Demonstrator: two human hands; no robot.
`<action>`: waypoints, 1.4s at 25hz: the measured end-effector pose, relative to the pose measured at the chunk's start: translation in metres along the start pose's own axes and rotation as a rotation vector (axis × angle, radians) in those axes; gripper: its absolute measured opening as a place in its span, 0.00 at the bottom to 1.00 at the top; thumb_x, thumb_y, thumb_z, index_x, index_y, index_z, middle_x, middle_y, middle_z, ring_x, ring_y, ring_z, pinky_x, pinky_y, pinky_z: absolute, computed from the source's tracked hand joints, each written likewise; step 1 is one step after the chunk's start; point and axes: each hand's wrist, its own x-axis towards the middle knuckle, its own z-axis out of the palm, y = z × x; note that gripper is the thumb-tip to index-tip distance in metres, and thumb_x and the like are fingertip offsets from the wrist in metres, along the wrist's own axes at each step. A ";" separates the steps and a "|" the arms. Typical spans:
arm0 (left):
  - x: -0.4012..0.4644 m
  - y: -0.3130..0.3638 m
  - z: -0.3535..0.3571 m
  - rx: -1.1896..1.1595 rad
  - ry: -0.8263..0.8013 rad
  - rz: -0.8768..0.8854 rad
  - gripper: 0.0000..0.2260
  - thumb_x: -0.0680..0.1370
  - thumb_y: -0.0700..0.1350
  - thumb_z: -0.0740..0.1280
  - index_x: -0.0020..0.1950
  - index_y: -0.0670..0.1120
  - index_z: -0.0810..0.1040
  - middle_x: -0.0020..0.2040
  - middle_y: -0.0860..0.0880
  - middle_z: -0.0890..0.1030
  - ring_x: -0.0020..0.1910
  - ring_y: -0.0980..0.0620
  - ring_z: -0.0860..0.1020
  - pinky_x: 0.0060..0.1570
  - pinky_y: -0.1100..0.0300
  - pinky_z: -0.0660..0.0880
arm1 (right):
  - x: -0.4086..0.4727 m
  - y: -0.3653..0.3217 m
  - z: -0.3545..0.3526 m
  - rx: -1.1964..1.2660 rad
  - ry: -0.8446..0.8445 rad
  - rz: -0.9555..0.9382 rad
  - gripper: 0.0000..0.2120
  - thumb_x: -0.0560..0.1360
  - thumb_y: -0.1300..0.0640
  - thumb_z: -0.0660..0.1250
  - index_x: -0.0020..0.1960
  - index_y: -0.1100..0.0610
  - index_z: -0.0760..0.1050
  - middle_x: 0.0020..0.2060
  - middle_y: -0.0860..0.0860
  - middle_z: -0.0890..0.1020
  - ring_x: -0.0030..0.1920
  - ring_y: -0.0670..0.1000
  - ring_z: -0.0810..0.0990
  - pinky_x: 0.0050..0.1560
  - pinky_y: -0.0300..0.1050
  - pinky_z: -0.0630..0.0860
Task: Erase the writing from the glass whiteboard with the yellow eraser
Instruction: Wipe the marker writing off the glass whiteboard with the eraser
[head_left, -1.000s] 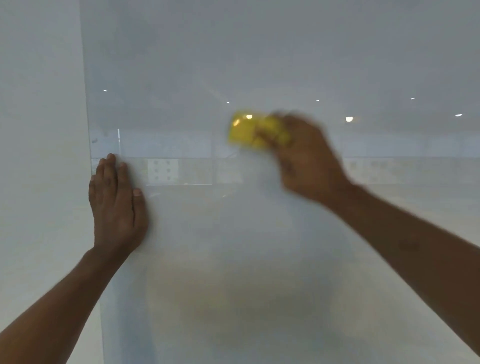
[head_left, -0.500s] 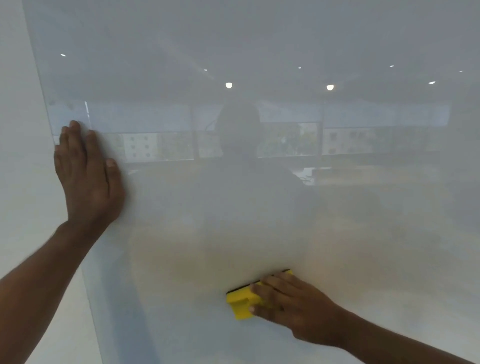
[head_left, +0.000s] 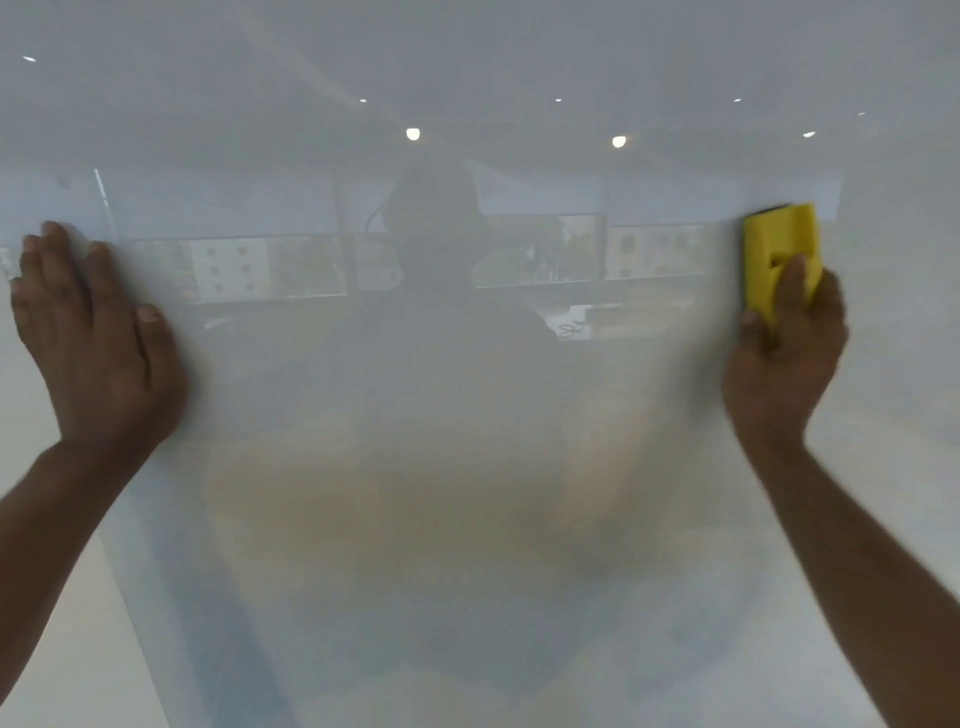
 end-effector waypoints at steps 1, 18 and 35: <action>-0.003 -0.002 0.002 0.025 -0.005 -0.003 0.25 0.87 0.48 0.48 0.84 0.46 0.49 0.84 0.37 0.51 0.83 0.36 0.51 0.79 0.35 0.55 | -0.030 -0.001 0.005 -0.004 -0.015 -0.065 0.26 0.79 0.62 0.62 0.76 0.60 0.67 0.72 0.69 0.69 0.67 0.71 0.71 0.69 0.55 0.66; -0.010 -0.009 0.002 0.086 0.001 0.055 0.26 0.87 0.48 0.50 0.84 0.41 0.52 0.83 0.33 0.53 0.83 0.38 0.50 0.78 0.34 0.46 | 0.035 -0.054 0.021 0.070 -0.005 -0.289 0.20 0.82 0.53 0.55 0.73 0.46 0.69 0.70 0.65 0.73 0.66 0.65 0.73 0.70 0.58 0.69; -0.008 0.005 0.001 0.004 0.004 0.004 0.27 0.85 0.47 0.51 0.83 0.38 0.55 0.82 0.32 0.52 0.82 0.34 0.50 0.80 0.34 0.48 | -0.120 -0.132 0.053 -0.019 -0.708 -1.517 0.31 0.73 0.61 0.62 0.75 0.48 0.69 0.75 0.54 0.71 0.69 0.62 0.73 0.68 0.56 0.66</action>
